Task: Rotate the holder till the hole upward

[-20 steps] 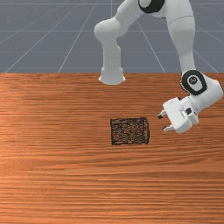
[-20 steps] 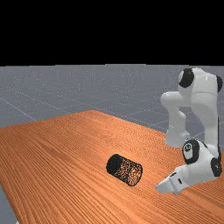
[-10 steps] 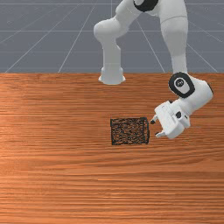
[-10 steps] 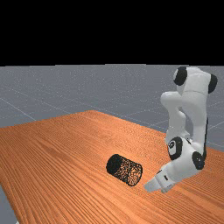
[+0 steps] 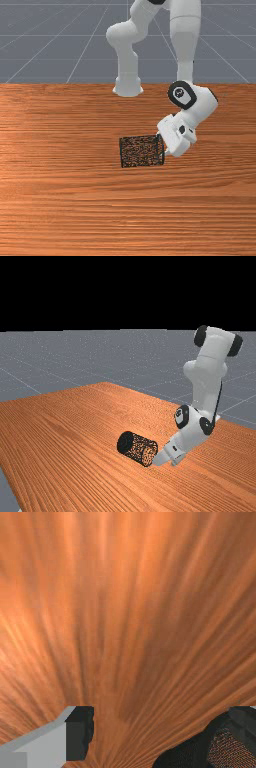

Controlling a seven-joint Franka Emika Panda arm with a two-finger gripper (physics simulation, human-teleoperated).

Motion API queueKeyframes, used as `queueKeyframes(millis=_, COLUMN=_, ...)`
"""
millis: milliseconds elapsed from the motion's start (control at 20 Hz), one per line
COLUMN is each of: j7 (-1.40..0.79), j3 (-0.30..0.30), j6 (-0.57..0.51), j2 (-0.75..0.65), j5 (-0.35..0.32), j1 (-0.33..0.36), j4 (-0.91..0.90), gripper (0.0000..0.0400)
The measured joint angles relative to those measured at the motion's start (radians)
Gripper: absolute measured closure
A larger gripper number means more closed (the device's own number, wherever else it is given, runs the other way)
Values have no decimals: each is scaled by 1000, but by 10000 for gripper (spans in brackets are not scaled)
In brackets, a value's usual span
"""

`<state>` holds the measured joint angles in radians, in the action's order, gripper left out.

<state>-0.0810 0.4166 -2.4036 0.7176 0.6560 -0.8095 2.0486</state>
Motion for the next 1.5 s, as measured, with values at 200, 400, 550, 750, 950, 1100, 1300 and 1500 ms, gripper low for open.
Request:
queueKeyframes(millis=200, j7=5, j3=24, j6=-21, j2=-12, j5=5, j1=31, j4=34, gripper=0)
queueKeyframes(millis=400, j7=13, j3=8, j6=-12, j2=-23, j5=-21, j1=36, j4=28, gripper=0)
queueKeyframes(millis=550, j7=14, j3=7, j6=8, j2=-14, j5=-22, j1=31, j4=15, gripper=0)
queueKeyframes(millis=750, j7=11, j3=27, j6=72, j2=-45, j5=-5, j1=3, j4=19, gripper=0)
queueKeyframes(millis=950, j7=149, j3=8, j6=76, j2=-75, j5=-36, j1=69, j4=33, gripper=0)
queueKeyframes(millis=1100, j7=196, j3=47, j6=16, j2=-87, j5=4, j1=122, j4=76, gripper=0)
queueKeyframes(millis=1300, j7=132, j3=96, j6=-63, j2=-93, j5=63, j1=125, j4=118, gripper=0)
queueKeyframes(millis=1500, j7=131, j3=97, j6=-70, j2=-99, j5=63, j1=125, j4=119, gripper=202)
